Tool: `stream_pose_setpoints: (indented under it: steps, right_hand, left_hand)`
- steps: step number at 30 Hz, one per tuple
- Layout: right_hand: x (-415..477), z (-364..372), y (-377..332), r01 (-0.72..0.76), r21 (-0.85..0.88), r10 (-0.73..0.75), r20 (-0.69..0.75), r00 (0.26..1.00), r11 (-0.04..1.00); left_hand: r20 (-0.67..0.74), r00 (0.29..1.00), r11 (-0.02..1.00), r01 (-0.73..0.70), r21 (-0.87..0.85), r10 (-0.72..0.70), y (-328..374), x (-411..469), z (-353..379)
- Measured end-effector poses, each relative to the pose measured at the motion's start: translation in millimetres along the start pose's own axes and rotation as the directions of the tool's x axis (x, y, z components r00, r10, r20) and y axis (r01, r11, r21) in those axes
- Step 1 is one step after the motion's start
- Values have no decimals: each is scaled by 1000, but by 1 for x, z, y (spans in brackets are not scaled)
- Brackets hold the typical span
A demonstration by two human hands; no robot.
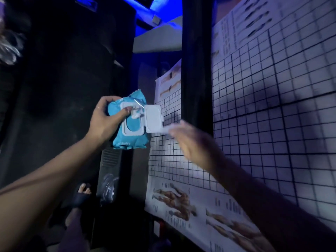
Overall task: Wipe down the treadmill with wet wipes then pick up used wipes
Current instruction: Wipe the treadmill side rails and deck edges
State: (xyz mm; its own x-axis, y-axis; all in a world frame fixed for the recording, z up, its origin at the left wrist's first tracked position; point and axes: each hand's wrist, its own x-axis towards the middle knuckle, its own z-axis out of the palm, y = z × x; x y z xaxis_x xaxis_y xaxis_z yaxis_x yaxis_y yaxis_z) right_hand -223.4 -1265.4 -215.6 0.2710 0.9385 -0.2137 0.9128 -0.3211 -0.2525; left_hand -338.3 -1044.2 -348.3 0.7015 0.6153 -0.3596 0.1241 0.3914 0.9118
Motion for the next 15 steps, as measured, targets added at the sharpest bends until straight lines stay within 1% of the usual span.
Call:
stream_pose_setpoints:
  steps: [2,4,5,7,9,10,11,12,13,15]
  right_hand:
    - [40,-10,28,-126,-149,115,-81,990,981]
    - [72,-17,43,-226,-238,199,-133,971,945]
    - [86,-20,46,-253,-264,223,-140,965,931]
    - [108,-27,52,-331,-360,319,-96,943,872]
    - [120,-31,59,-365,-541,444,17,896,757]
    - [118,-30,55,-323,-616,477,99,873,718]
    - [109,-26,47,-258,-648,483,193,854,716]
    - [96,-23,33,-184,-647,475,310,824,740]
    - [81,-17,20,-109,-620,459,441,771,777]
    - [61,-9,-6,71,-549,394,678,621,832]
  left_hand:
    - [-34,999,999,-8,-33,7,0,4,-3]
    - [-71,998,998,-5,-66,0,-1,9,-6]
    - [-86,996,997,-4,-83,-3,-2,12,-8]
    - [-111,994,991,8,-132,-23,-3,14,-8]
    - [-130,991,985,16,-170,-38,-7,13,-9]
    - [-131,991,984,19,-176,-42,-9,13,-9]
    - [-122,991,983,28,-180,-51,-11,12,-10]
    - [-110,992,982,38,-184,-59,-12,11,-11]
    - [-97,993,982,45,-185,-64,-14,10,-13]
    - [-70,995,982,58,-180,-72,-16,10,-14]
